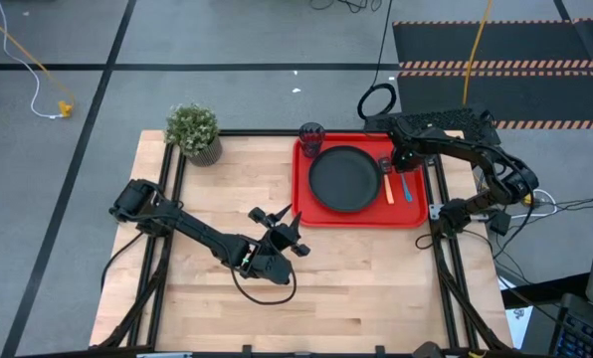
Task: Pick and place plate/cup/fork/spoon on tray
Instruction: Return to Home Position
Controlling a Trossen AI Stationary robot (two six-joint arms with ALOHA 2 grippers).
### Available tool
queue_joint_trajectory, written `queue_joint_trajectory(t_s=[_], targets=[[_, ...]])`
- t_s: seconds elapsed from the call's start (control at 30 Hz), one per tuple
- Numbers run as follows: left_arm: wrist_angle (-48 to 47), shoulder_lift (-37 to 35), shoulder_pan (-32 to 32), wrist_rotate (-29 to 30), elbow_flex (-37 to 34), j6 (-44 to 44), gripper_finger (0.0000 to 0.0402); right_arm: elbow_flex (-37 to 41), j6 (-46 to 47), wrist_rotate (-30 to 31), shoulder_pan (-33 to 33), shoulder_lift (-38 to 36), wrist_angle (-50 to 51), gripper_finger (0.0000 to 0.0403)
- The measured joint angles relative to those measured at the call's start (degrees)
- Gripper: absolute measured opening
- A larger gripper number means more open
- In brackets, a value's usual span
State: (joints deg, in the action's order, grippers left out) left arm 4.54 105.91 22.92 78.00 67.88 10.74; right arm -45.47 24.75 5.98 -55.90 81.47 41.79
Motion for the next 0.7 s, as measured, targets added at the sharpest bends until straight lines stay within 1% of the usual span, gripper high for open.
queue_joint_trajectory(t_s=[0.27,0.4,0.53,0.7], targets=[[0.0,0.0,0.0,0.0,0.0,0.0,0.0154,0.0,-0.1,0.0,0.0,-0.1,-0.3,0.0054],[0.0,0.0,0.0,0.0,0.0,0.0,0.0154,0.0,0.0,0.0,1.1,-1.4,0.0,0.0054],[-0.1,0.0,0.0,0.0,0.0,-0.3,0.0154,0.0,-0.4,0.0,4.4,-5.1,0.5,0.0054],[-0.1,0.0,0.1,-0.4,0.0,-3.1,0.0154,0.0,-1.1,0.0,9.9,-12.3,0.2,0.0054]])
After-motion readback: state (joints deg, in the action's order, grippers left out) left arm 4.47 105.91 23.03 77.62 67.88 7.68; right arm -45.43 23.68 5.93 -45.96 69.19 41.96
